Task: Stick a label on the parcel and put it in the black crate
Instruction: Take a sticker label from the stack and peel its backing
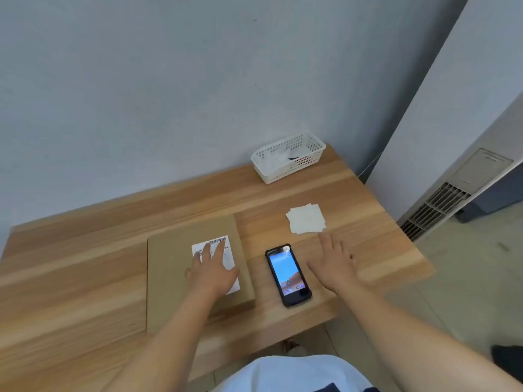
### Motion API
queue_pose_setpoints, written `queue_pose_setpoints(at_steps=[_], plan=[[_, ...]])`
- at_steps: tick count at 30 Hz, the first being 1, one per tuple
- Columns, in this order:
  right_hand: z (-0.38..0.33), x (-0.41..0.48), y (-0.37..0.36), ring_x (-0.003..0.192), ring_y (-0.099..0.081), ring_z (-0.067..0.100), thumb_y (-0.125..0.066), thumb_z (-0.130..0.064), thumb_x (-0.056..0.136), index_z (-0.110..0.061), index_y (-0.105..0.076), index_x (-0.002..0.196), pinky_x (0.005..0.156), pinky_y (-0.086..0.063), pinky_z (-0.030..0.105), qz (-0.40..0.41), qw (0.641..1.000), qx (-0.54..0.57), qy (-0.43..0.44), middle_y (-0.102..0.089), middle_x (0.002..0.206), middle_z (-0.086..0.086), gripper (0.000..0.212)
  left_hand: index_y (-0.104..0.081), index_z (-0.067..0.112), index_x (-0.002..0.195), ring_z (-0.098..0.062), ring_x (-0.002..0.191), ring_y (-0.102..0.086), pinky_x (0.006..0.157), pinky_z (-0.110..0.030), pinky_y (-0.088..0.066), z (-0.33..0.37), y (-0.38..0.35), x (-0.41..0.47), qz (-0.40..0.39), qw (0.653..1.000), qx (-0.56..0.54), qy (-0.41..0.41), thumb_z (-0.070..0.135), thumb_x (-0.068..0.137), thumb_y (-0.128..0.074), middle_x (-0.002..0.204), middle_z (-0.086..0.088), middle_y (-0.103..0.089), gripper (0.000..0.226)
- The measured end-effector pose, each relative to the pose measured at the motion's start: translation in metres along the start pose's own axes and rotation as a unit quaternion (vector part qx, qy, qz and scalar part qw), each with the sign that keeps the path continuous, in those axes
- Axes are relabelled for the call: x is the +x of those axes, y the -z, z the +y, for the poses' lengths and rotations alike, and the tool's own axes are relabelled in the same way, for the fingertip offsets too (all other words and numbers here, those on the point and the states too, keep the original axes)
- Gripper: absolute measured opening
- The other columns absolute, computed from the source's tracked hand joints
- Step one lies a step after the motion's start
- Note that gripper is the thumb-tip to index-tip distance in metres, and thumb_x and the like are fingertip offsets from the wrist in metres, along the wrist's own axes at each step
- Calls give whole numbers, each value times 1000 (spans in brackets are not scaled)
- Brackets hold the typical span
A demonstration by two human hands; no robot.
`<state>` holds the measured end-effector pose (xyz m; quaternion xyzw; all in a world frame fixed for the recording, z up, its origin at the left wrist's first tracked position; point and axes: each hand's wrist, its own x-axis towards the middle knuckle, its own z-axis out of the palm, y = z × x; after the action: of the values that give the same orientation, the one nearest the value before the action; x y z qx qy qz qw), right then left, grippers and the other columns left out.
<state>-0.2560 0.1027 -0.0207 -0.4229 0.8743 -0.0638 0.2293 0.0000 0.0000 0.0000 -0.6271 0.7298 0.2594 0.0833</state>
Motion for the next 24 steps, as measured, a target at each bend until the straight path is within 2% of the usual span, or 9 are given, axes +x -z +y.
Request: queue_pose_setpoints(at_steps=[3, 8, 13, 16, 20, 24], plan=[[8, 28, 0, 154, -7, 29, -50, -48, 93, -28, -9, 160, 120, -13, 51, -33, 999, 0, 12, -5, 170, 3, 81, -9, 40, 156, -28, 153, -2, 116, -53, -16, 5, -12, 3, -22, 999, -2, 42, 54, 90, -45, 168, 4, -2, 76], [11, 86, 4, 151, -14, 28, -50, -45, 90, -26, -17, 158, 117, -19, 50, -61, 997, -17, 31, -13, 168, 5, 78, -10, 42, 156, -25, 154, 3, 119, -51, -8, 8, -30, 3, -3, 997, -3, 72, 54, 89, -45, 168, 6, 3, 77], [4, 144, 12, 147, -21, 32, -55, -41, 90, -22, -24, 155, 113, -25, 49, -80, 995, -19, 50, -23, 164, 11, 75, -10, 47, 154, -21, 154, 5, 119, -48, -6, 3, -34, 6, 6, 997, 2, 72, 58, 91, -44, 168, 8, 2, 73], [-4, 172, 17, 148, -20, 31, -62, -34, 87, -26, -25, 155, 114, -22, 48, -88, 994, -32, 47, -22, 164, 10, 78, -11, 49, 154, -20, 154, 7, 118, -49, -5, 3, -36, 7, -1, 997, -6, 77, 59, 91, -46, 168, 10, 2, 73], [-11, 200, 20, 146, -22, 33, -71, -31, 80, -29, -35, 151, 114, -21, 49, -132, 987, -55, 66, -31, 159, 13, 80, -11, 52, 152, -19, 154, 6, 118, -47, -4, 2, -33, 6, -8, 997, -4, 81, 62, 89, -46, 167, 11, 1, 73], [-9, 206, 17, 147, -20, 35, -74, -28, 82, -28, -40, 150, 115, -20, 49, -141, 980, -100, 96, -31, 159, 13, 76, -8, 54, 152, -17, 153, 8, 117, -46, -4, 2, -30, 5, -18, 997, 5, 79, 65, 89, -44, 167, 13, 3, 73]])
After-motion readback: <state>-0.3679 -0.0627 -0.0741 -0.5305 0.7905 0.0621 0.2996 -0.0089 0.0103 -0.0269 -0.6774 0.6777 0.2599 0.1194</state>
